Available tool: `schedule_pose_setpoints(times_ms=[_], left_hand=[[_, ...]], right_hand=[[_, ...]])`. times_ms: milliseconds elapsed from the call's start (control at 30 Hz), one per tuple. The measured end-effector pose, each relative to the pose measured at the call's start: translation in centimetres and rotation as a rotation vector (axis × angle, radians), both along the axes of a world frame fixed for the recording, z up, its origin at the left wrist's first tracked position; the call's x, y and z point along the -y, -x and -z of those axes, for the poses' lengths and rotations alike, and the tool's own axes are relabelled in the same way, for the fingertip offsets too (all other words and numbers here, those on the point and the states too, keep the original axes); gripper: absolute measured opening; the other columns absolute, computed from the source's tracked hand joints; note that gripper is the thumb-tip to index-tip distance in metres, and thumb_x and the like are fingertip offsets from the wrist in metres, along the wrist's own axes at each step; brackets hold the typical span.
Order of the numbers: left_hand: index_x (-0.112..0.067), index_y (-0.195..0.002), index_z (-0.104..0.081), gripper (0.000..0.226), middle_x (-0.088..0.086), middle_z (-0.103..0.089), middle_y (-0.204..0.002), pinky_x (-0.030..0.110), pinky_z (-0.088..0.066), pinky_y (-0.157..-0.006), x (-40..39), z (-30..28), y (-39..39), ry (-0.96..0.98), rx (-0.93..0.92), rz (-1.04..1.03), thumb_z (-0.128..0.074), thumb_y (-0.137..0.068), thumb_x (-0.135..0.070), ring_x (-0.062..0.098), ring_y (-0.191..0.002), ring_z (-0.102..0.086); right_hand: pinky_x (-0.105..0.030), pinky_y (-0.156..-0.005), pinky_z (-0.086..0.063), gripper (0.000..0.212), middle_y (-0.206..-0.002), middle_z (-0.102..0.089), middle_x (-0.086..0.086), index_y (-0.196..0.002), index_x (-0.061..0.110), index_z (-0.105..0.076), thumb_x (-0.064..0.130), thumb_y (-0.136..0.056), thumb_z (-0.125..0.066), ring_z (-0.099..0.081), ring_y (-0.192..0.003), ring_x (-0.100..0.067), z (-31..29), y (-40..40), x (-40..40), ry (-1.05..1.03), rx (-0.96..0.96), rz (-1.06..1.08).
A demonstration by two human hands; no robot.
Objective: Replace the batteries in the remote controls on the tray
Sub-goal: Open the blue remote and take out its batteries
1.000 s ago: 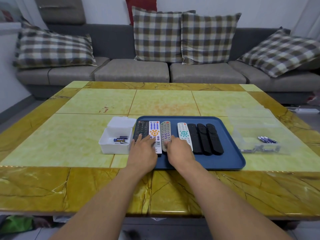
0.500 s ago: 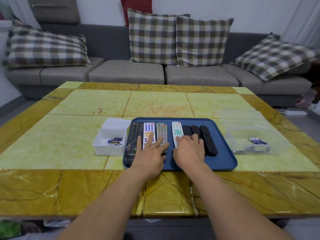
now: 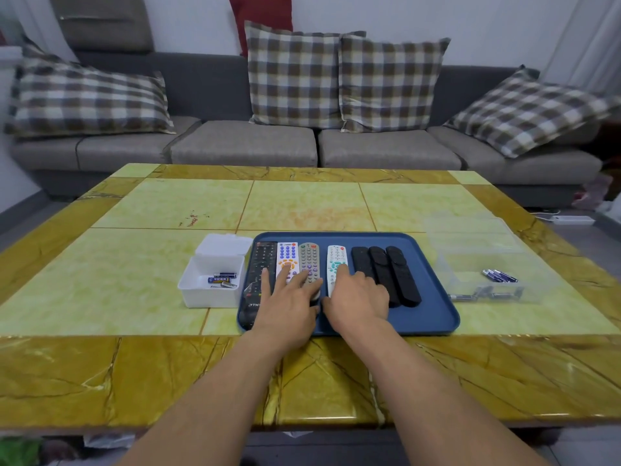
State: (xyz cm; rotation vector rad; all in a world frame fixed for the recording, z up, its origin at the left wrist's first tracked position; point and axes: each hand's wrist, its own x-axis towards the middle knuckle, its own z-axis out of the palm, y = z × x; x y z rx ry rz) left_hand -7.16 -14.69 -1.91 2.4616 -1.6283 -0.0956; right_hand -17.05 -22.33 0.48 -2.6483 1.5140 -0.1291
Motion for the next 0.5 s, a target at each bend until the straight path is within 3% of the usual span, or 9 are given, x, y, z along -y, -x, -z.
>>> schedule_pose_setpoints(times_ms=[133,233,300,400,500], left_hand=[[-0.033,-0.155,-0.03,0.056,-0.002,-0.014,-0.168,0.056,0.013,-0.121,-0.2,-0.1,-0.2,0.023,-0.074,-0.019,-0.045,-0.102,-0.04,0.025,-0.156,0.008],[-0.029,-0.155,-0.034,0.055,-0.003,-0.021,-0.167,0.05,0.008,-0.124,-0.3,-0.2,-0.4,0.121,-0.133,-0.045,-0.046,-0.102,-0.038,0.022,-0.156,0.003],[-0.026,-0.149,-0.046,0.05,-0.003,-0.037,-0.16,0.042,-0.001,-0.125,-0.3,-0.2,-0.5,0.27,-0.203,-0.078,-0.052,-0.1,-0.034,0.022,-0.154,-0.012],[-0.022,-0.131,-0.065,0.035,-0.002,-0.062,-0.136,0.032,-0.029,-0.115,-0.5,-1.0,-0.5,0.53,-0.35,-0.135,-0.062,-0.096,-0.027,0.019,-0.137,-0.042],[-0.023,-0.117,-0.073,0.026,-0.005,-0.069,-0.119,0.028,-0.044,-0.097,-0.8,-2.1,0.0,0.654,-0.501,-0.23,-0.061,-0.097,-0.033,0.011,-0.116,-0.057]], right_hand=[[-0.035,-0.069,-0.037,0.062,-0.124,-0.06,-0.012,-0.144,0.014,-0.029,0.042,-0.093,-0.049,-0.063,-0.105,-0.03,-0.7,0.1,-0.1,-0.067,0.079,0.048],[-0.036,-0.067,-0.042,0.056,-0.117,-0.063,-0.012,-0.143,0.011,-0.027,0.041,-0.097,-0.037,-0.064,-0.095,-0.033,-1.4,0.3,0.2,-0.049,0.176,0.102],[-0.037,-0.066,-0.045,0.046,-0.108,-0.065,-0.012,-0.135,0.01,-0.031,0.038,-0.099,-0.032,-0.064,-0.088,-0.034,-1.6,0.8,0.5,-0.088,0.273,0.147],[-0.037,-0.069,-0.044,0.032,-0.098,-0.06,-0.009,-0.121,0.01,-0.038,0.034,-0.102,-0.03,-0.058,-0.083,-0.031,-2.4,2.0,1.3,-0.152,0.461,0.238],[-0.034,-0.062,-0.041,0.024,-0.089,-0.065,-0.009,-0.107,0.01,-0.043,0.03,-0.104,-0.031,-0.053,-0.07,-0.025,-3.4,2.8,1.2,-0.404,0.888,0.299]])
